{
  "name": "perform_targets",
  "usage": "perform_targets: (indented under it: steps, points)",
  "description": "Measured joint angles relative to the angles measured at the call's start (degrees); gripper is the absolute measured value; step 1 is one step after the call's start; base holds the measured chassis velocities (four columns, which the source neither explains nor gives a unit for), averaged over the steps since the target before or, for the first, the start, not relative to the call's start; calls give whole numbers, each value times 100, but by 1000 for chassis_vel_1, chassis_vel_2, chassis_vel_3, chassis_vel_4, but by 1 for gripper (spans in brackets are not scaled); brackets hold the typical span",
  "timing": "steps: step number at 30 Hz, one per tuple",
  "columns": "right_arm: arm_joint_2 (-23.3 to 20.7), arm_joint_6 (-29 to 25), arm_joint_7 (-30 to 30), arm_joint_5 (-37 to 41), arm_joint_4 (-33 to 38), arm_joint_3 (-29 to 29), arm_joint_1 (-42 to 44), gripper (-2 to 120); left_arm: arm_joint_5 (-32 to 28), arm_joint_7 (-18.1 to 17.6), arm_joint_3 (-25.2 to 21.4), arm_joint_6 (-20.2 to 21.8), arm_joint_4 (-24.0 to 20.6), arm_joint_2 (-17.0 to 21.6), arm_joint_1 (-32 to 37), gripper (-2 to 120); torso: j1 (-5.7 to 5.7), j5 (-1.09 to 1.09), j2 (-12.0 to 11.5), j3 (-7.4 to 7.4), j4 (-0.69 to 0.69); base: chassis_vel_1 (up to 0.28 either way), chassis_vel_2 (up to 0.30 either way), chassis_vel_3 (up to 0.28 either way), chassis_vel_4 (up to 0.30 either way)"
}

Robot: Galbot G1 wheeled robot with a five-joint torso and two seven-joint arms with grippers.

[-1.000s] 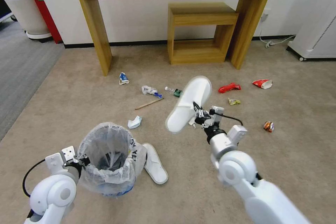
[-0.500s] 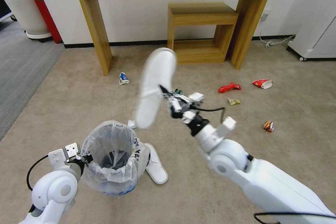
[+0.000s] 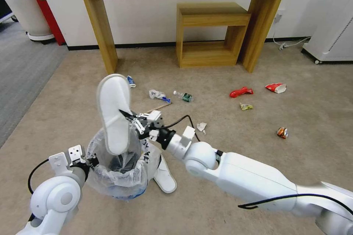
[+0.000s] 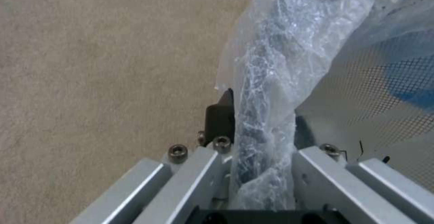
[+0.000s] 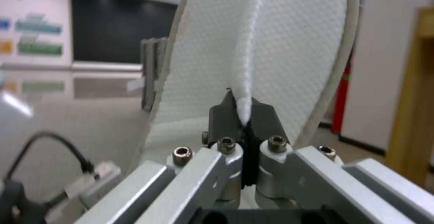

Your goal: Pick up the trash bin and place the garbage on the floor into it.

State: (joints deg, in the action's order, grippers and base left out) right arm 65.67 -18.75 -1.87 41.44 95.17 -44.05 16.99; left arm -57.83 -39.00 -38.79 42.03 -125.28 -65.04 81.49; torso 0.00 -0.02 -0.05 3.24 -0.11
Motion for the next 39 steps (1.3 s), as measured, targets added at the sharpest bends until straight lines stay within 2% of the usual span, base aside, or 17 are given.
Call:
perform_targets:
  steps: [7, 22, 33, 35, 36, 39]
  points:
    - [311, -208, -313, -844, -719, -218, -249, 0, -28, 2, -124, -24, -110, -33, 56, 1, 0, 1, 0, 0, -1, 0, 0, 0, 0]
    - [573, -621, -586, -1614, -1442, -151, -10, 0, -80, 7, -203, -46, -109, 3, 73, 1, 0, 2, 0, 0, -1, 0, 0, 0, 0]
    - [978, -939, -627, -2392, -2204, -106, 62, 0, -84, 28, -147, -56, -30, -57, 11, 1, 0, 2, 0, 0, 0, 0, 0, 0, 0]
    - [1031, -995, -605, -2572, -2361, -62, 67, 8, -82, 35, -132, -57, -15, -61, -2, 1, 0, 1, 0, 0, 0, 0, 0, 0, 0]
    - [1031, -995, -605, -2572, -2361, -62, 67, 8, -82, 35, -132, -57, -15, -61, -2, 1, 0, 1, 0, 0, 0, 0, 0, 0, 0]
    - [997, -995, -570, -2610, -2350, -39, 115, 23, -75, 40, -128, -59, -15, -62, 0, 1, 0, 2, 0, 0, -1, 0, 0, 0, 0]
